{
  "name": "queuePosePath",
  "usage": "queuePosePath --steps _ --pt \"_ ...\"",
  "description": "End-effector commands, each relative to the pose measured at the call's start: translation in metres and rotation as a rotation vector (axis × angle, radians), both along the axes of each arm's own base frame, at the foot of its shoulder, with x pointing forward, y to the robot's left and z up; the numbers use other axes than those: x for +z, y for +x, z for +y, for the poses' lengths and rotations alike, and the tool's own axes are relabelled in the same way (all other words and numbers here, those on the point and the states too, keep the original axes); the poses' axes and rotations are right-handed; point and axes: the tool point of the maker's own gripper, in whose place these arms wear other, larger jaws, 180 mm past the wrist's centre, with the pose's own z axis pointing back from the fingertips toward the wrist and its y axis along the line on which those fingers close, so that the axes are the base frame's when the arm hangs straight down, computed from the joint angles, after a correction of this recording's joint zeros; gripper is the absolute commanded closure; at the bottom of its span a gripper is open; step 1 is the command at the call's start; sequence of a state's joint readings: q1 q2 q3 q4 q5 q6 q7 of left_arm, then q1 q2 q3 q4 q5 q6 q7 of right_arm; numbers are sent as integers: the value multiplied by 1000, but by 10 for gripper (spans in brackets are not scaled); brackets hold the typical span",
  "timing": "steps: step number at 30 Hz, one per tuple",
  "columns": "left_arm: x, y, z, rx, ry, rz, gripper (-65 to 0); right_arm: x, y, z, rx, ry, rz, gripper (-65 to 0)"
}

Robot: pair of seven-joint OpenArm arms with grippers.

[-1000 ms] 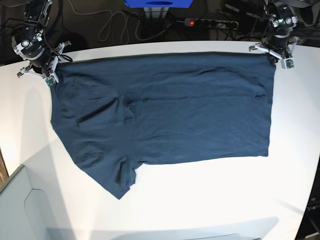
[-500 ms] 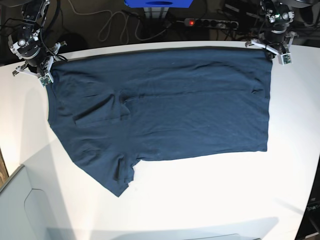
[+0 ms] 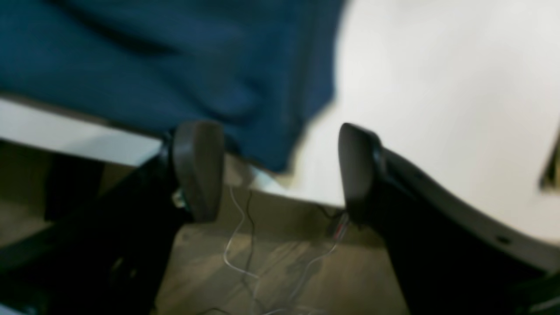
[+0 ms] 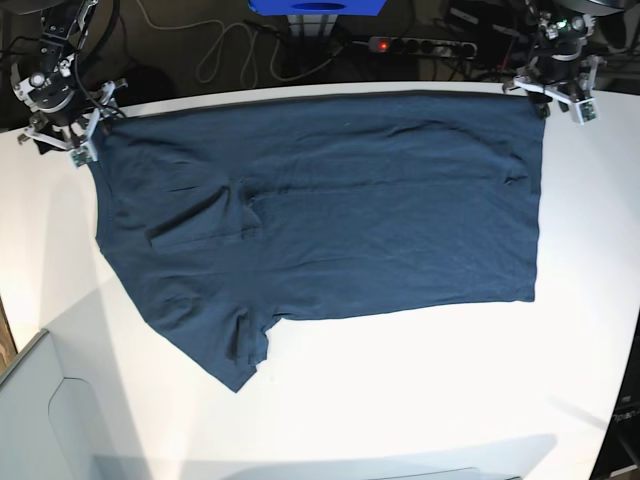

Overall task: Fold the T-shirt properly
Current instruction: 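Open both grippers and release the shirt edge, then move both grippers along the shirt sides and grasp its middle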

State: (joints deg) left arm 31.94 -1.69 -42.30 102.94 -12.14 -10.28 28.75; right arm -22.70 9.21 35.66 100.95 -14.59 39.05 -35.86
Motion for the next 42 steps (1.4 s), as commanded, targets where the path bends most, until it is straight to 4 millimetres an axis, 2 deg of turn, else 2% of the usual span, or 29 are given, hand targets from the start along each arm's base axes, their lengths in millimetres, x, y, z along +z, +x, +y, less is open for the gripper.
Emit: queuePosePath --steps 1,4,8,11,13,18,21,23,28,34,38,42 --pt "17 6 6 2 27 -57 -271 14 8 -5 5 -15 -47 -401" --pt "32 11 9 11 31 -105 -269 28 16 -12 -13 -39 -91 -401" --pt "44 21 11 10 36 -151 -270 41 28 -9 1 -55 -136 -401" --pt "57 42 12 -6 55 -210 -272 53 48 -9 0 -60 -188 -401" --pt "62 54 12 -5 53 -245 -273 59 65 0 25 -48 -226 -401" --pt "85 99 16 1 50 -377 -273 73 102 23 89 -26 -298 -401" --pt "88 123 22 26 25 -433 -274 76 113 38 134 -10 -314 -401" --pt "93 147 34 36 39 -458 -274 78 119 44 151 -6 -323 -401" --pt "77 222 35 -10 -4 -438 -274 76 122 53 176 5 -320 -401" --pt "55 290 24 -53 -104 -417 -274 75 120 53 174 6 -316 -401" --pt "36 311 18 -77 -123 -414 -274 75 119 51 168 2 -315 -401" --pt "18 318 18 -94 -123 -401 -274 75 119 50 167 2 -315 -401"
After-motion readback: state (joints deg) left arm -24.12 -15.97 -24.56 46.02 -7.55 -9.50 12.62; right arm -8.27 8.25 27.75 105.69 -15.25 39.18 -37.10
